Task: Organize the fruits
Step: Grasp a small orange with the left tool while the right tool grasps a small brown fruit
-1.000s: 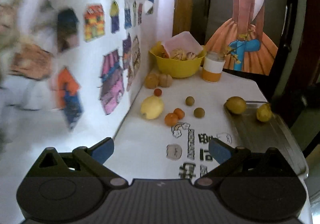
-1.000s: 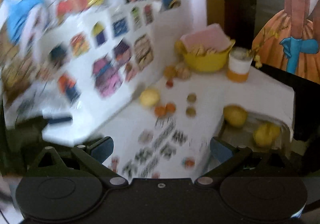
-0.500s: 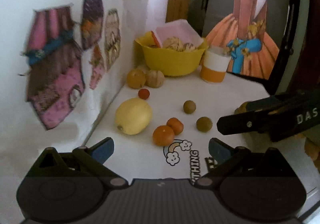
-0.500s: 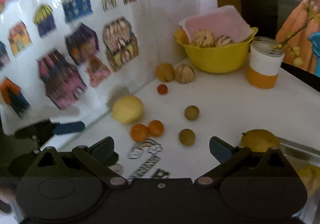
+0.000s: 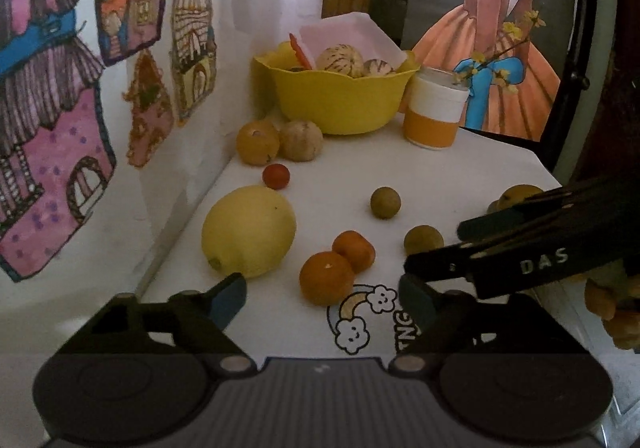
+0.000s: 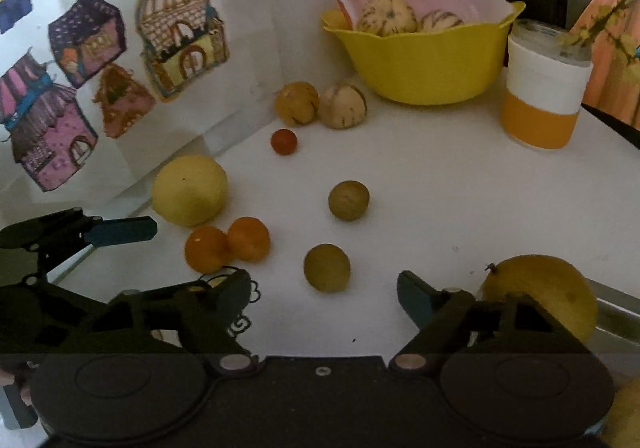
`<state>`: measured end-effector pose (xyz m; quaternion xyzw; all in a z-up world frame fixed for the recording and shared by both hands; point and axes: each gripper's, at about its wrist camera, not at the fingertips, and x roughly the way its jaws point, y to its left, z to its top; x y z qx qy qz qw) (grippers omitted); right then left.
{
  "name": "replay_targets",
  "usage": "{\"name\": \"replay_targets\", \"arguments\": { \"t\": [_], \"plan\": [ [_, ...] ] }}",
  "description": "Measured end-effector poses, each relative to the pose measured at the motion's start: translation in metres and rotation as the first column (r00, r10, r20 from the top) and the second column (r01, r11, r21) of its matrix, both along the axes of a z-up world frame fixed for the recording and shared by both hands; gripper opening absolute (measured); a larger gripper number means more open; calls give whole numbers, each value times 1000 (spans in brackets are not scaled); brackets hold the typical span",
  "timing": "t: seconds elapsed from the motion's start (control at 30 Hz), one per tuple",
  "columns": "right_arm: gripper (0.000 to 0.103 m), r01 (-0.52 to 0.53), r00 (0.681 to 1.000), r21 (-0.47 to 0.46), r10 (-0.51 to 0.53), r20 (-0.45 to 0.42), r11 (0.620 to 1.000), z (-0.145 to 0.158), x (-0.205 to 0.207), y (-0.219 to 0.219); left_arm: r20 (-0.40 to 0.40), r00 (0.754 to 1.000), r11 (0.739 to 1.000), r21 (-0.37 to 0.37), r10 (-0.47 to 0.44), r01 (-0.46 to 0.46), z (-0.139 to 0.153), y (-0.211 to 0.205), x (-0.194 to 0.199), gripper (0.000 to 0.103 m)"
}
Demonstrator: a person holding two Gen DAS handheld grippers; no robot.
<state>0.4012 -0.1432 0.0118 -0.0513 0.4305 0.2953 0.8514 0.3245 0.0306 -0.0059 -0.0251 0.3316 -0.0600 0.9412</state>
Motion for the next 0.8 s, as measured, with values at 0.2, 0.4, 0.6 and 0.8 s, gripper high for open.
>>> {"name": "replay_targets", "arguments": {
  "t": [0.2,0.4,0.6,0.8],
  "plan": [
    [62,-4,1000,-11,4,15,1000,-3,3,3,-11,1000,1000,-19,12,-12,-5,2,6,66],
    [47,-2,999,-21,3,36,1000,-3,3,6,-24,999,999,-26,30,-31,-8,4,10,48],
    [28,8,997,-41,-5,71,999,-4,-2,10,-37,999,999,-38,28,-29,-7,1,13,33],
    [28,5,998,-31,-3,64,999,-2,-12,8,-61,997,997,-55,44,-47,-4,2,7,33]
  ]
}}
